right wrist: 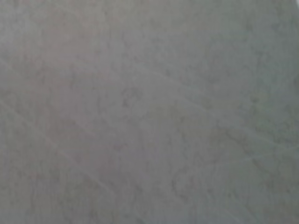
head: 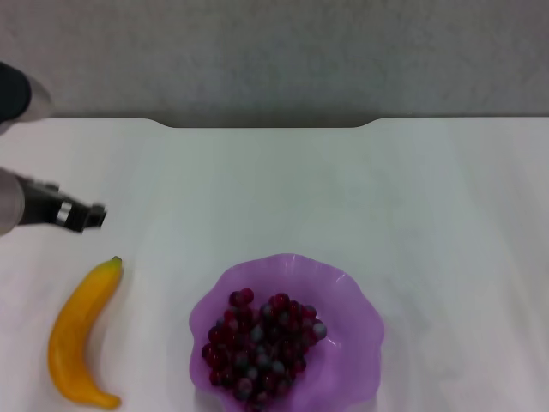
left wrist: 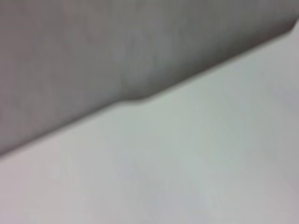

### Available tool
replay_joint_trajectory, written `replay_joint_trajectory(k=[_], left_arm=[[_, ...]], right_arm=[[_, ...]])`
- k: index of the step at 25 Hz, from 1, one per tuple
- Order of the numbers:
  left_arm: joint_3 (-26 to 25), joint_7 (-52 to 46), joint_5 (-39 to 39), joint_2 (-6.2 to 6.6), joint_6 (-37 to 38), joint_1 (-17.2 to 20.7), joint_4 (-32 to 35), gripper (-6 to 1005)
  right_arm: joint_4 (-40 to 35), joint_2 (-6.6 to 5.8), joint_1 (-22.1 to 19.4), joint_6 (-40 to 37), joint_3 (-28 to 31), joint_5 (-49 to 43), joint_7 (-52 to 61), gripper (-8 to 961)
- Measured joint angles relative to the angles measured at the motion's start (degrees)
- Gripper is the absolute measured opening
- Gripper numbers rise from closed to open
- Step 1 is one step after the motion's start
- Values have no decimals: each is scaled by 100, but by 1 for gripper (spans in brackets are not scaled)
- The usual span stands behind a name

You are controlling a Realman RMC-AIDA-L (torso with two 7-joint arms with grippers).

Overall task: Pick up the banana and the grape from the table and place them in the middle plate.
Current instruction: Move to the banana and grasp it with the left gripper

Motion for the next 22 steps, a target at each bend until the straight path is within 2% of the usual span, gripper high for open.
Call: replay_joint_trajectory(k=[3, 7, 13, 18, 22], left_arm=[[-199, -26, 4, 1, -396, -338, 467, 625], [-302, -52, 11, 16, -560, -636, 955, 624], [-319, -74, 16, 21, -558, -666, 1044, 623], [-374, -87, 19, 33, -573, -712, 1213, 623], [-490, -96, 20, 39, -652, -838, 1462, 622]], right_arm=[[2, -2, 13, 0, -12, -1, -13, 670], [158, 8, 54, -28, 24, -94, -29, 671], [874, 18, 305, -68, 272, -149, -63, 671], [1544, 22, 524, -426, 463, -111, -63, 670], [1694, 25, 569, -505, 495, -101, -55, 670]])
